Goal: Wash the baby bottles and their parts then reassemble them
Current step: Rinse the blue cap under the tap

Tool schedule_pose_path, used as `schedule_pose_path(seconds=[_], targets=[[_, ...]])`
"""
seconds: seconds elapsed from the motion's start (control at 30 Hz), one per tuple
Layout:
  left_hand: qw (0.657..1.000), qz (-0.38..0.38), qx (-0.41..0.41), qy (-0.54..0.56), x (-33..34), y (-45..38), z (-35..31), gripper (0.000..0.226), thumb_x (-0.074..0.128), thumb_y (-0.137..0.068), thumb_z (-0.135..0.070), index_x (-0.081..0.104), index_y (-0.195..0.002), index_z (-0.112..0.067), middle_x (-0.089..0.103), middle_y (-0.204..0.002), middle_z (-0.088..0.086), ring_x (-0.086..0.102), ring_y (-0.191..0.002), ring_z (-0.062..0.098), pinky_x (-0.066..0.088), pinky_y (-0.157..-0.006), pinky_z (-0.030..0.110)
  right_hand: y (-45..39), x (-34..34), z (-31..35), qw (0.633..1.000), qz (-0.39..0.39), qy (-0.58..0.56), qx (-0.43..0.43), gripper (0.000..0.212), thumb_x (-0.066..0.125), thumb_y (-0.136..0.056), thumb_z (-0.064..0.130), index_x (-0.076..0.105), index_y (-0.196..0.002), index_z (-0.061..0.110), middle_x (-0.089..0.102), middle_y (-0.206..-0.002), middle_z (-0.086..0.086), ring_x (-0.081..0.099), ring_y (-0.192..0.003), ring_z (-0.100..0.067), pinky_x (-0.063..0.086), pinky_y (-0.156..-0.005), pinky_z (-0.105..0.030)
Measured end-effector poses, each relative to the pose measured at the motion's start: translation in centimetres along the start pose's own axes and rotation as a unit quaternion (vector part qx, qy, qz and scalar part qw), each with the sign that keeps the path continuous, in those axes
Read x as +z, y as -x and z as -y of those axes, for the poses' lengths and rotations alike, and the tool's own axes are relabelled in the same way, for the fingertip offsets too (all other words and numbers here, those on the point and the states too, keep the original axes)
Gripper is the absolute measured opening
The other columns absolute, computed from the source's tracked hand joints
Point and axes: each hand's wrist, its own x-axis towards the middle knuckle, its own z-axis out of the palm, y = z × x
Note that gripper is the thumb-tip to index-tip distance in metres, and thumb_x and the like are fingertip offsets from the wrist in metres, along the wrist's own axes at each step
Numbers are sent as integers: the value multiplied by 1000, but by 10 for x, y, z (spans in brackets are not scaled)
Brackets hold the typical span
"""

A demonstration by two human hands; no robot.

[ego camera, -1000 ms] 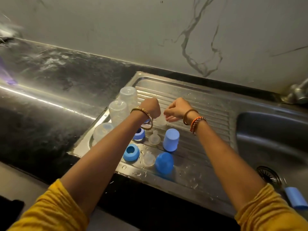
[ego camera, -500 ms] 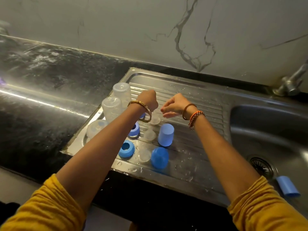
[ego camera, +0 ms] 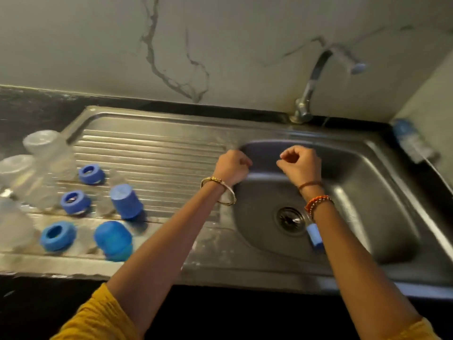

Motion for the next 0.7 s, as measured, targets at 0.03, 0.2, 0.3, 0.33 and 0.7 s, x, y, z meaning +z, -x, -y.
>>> schedule_pose_path(seconds=[0.03, 0.2, 0.3, 0.33, 0.7], targets=[[1000, 22, -16, 15, 21, -3, -4, 33, 46, -85, 3, 68, -106, -7, 66, -113, 11, 59, -109, 27, 48, -93, 32, 0, -10, -23, 1000, -12, 26, 13, 8, 67, -78, 4, 66, -85, 6, 63, -80, -4, 57, -77, -14, 42, -70, -24], [994, 92, -51, 26, 108, -15, -17, 32, 46, -85, -1, 67, -109, -7, 64, -116, 11, 58, -111, 28, 49, -93, 35, -10, -35, -120, 938, 244, 227, 96, 36, 63, -82, 9, 61, -118, 10, 61, -122, -11, 55, -115, -26, 41, -94, -29], [986, 159, -40, -30, 143, -20, -25, 29, 51, -86, -11, 67, -111, -10, 64, -116, 8, 59, -108, 26, 48, -83, 28, -9, -41, -145, 847, 400, 326, 126, 53, 68, -81, 16, 50, -131, 11, 51, -136, -9, 49, -123, -24, 39, -100, -31], [983, 176, -41, -42, 151, -23, -27, 29, 52, -86, -13, 67, -111, -10, 64, -115, 8, 58, -107, 25, 47, -81, 26, -8, -41, -149, 825, 426, 344, 141, 57, 71, -79, 20, 50, -131, 10, 51, -134, -9, 50, -120, -25, 42, -96, -33], [980, 170, -105, -5, 190, -46, -31, 26, 54, -90, -15, 66, -112, -9, 64, -114, 9, 58, -108, 24, 46, -86, 27, -19, -25, -186, 820, 412, 353, 181, 18, 68, -79, 28, 68, -89, 13, 64, -87, -6, 61, -80, -19, 45, -65, -24]])
